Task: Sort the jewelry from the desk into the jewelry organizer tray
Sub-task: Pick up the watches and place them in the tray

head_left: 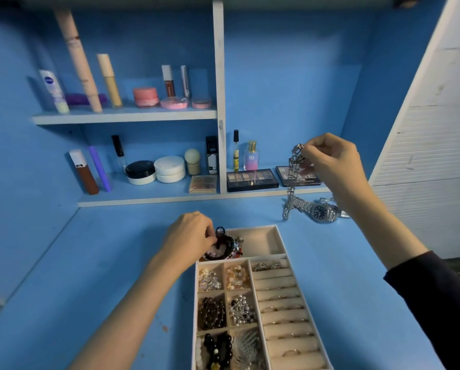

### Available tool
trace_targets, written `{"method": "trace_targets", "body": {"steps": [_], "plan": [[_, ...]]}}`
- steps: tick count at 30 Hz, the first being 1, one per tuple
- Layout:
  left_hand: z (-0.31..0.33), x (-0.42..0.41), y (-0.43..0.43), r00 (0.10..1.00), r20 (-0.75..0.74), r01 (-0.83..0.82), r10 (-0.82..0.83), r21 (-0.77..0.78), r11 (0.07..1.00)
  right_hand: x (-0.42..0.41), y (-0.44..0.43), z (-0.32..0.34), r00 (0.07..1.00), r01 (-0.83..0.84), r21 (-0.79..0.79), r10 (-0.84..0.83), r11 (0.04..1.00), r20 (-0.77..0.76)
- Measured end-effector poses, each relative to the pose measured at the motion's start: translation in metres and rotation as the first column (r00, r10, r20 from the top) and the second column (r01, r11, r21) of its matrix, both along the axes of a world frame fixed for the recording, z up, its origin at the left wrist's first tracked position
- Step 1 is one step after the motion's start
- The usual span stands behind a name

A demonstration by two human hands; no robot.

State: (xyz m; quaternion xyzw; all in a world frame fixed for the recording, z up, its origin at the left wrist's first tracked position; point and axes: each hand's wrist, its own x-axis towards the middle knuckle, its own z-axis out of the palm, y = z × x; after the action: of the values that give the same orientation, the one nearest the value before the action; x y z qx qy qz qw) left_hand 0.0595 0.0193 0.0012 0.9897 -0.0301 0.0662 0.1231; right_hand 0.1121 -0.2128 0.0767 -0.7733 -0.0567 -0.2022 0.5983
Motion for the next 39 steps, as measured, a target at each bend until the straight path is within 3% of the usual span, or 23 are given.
{"method": "trace_targets", "body": {"steps": [3,5,9,14,16,22,26,31,39], "plan": [[0.008,0.004,-0.005,0.999,0.053,0.001,0.001,-0.049,0.999,0.000,0.004,0.020,0.998,-0.051,0.063,0.050,0.997,0.026],[0.019,0.009,-0.011,0.994,0.099,0.054,-0.036,-0.186,0.981,0.001,0.007,0.035,0.995,-0.081,0.094,0.075,0.992,0.061],[0.048,0.023,-0.034,0.975,0.173,0.206,-0.136,-0.501,0.840,0.001,0.014,0.065,0.986,-0.115,0.132,0.096,0.985,0.139],[0.070,0.035,-0.058,0.963,0.125,0.255,-0.238,-0.707,0.660,-0.007,0.024,0.091,0.965,-0.201,0.201,0.159,0.959,0.209],[0.073,0.035,-0.062,0.964,0.099,0.238,-0.246,-0.731,0.640,-0.011,0.027,0.097,0.961,-0.229,0.238,0.180,0.944,0.209],[0.079,0.023,-0.059,0.970,0.140,0.241,-0.199,-0.663,0.709,-0.023,0.033,0.111,0.946,-0.282,0.284,0.216,0.916,0.243],[0.087,0.020,-0.048,0.974,0.157,0.227,-0.165,-0.725,0.650,-0.028,0.035,0.115,0.935,-0.313,0.322,0.230,0.894,0.270],[0.112,0.018,-0.036,0.959,0.260,0.283,-0.117,-0.830,0.481,-0.033,0.029,0.106,0.937,-0.322,0.327,0.250,0.888,0.245],[0.148,0.013,-0.025,0.927,0.366,0.352,-0.080,-0.776,0.524,-0.047,0.029,0.039,0.934,-0.358,0.247,0.349,0.900,0.081]]}}
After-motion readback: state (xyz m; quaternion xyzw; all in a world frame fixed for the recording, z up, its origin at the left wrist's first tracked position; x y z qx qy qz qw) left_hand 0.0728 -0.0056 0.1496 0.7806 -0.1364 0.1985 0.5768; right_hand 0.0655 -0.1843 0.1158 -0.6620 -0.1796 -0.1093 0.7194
